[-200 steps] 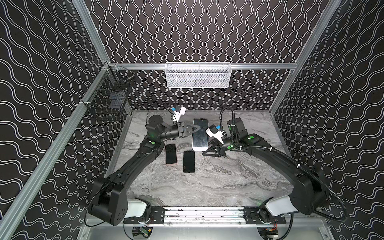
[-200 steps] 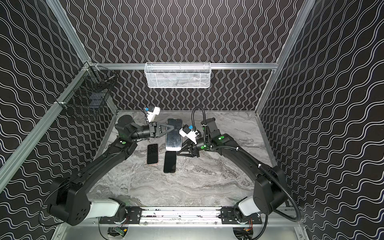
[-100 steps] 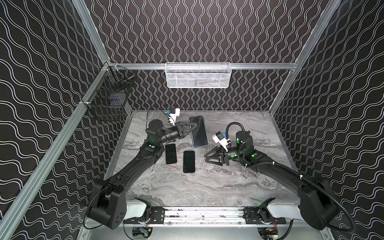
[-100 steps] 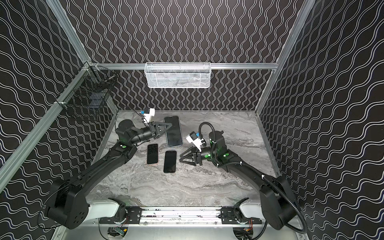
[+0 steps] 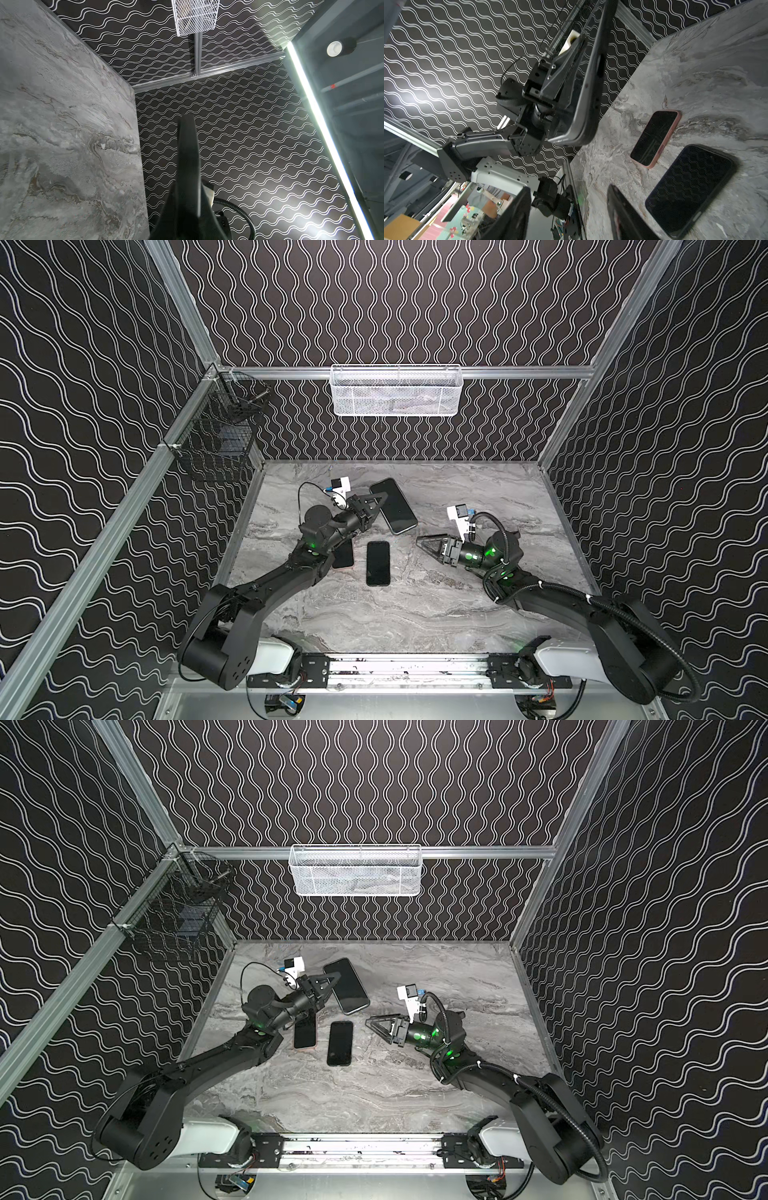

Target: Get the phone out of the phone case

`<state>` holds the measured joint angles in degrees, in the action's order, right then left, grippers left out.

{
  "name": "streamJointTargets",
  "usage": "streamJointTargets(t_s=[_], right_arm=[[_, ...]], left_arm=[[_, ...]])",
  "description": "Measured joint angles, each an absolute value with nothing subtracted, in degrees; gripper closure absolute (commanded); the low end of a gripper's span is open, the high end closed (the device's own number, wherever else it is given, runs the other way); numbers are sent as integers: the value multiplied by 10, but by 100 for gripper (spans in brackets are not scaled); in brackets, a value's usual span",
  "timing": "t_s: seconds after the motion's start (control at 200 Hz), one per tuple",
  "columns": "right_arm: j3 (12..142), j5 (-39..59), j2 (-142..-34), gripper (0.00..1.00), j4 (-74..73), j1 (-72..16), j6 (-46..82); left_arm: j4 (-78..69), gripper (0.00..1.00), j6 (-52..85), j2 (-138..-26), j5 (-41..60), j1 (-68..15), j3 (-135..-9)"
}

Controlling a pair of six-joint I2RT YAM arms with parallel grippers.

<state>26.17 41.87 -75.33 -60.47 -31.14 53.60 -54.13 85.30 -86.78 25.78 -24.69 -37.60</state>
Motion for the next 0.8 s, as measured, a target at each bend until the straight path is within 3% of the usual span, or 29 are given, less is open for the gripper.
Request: streamJointTargets(t_s=[0.26,0.801], right_arm=[[263,399,-806,40,-697,-312,588],[270,400,-824,40,-723,-312,595]], left_arm=[[-548,100,855,-865,243,-268,-367],[-556,100,857,-858,234,-275,-371]])
